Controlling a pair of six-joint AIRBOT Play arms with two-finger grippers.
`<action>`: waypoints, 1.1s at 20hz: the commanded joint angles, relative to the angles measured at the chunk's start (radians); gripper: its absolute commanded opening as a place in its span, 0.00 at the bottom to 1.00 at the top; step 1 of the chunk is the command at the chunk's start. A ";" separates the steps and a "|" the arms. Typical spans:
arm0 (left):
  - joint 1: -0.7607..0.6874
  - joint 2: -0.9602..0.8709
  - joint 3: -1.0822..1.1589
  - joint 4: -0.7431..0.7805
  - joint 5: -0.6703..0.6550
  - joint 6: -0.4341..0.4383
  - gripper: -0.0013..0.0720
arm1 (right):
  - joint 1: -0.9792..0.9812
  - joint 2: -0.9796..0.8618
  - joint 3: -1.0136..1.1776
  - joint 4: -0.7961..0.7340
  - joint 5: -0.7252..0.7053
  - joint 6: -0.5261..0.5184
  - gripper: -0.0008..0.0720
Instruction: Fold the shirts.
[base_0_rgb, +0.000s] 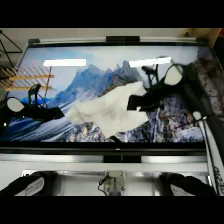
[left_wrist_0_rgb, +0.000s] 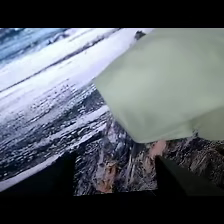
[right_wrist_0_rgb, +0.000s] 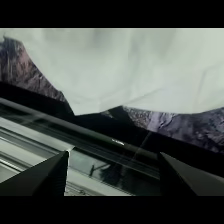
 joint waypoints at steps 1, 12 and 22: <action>0.012 -0.081 -0.056 -0.185 0.092 0.072 0.84 | 0.124 0.041 -0.200 0.034 -0.164 0.111 0.94; -0.035 -0.247 -0.039 -0.294 0.262 0.175 0.11 | 0.301 -0.161 -0.316 0.185 -0.472 0.233 0.94; -0.035 -0.237 -0.038 -0.294 0.267 0.194 0.06 | 0.346 -0.269 -0.316 0.309 -0.673 0.238 0.60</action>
